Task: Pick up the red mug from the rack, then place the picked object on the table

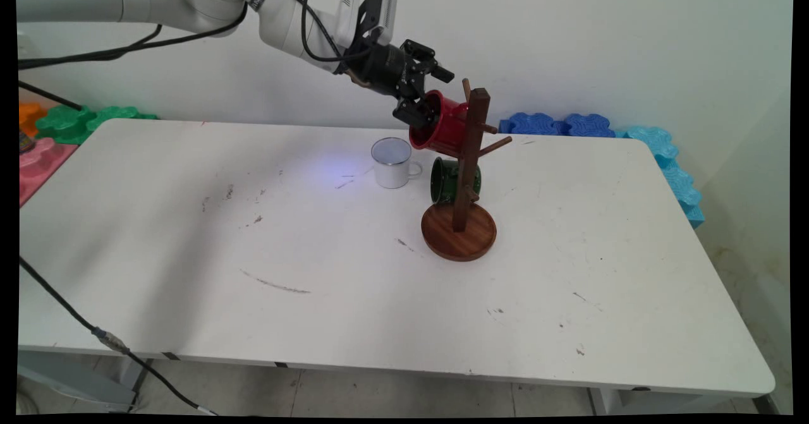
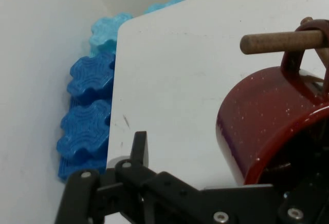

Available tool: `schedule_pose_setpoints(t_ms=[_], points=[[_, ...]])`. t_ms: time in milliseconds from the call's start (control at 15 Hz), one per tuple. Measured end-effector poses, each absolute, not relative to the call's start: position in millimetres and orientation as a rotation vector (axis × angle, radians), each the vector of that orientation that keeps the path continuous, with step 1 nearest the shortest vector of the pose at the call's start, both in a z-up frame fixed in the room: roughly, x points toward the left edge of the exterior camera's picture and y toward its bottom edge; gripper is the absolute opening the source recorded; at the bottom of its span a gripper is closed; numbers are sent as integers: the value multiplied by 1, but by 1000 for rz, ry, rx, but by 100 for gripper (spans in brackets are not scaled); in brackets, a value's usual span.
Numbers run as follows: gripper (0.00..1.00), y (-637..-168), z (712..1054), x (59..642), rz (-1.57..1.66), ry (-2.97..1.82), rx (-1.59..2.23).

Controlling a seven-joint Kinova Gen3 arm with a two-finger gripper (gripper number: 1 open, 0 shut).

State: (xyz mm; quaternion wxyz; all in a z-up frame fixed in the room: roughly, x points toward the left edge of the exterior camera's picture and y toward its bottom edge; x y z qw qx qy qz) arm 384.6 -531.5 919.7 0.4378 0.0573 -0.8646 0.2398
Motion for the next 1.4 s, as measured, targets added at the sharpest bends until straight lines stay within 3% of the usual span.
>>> schedule_pose_setpoints(t_ms=[200,267,1400], points=[[100,-532,919,383,596,-2155,139],[0,-532,919,382,596,-2157,137],[0,-525,923,384,624,-2184,46]])
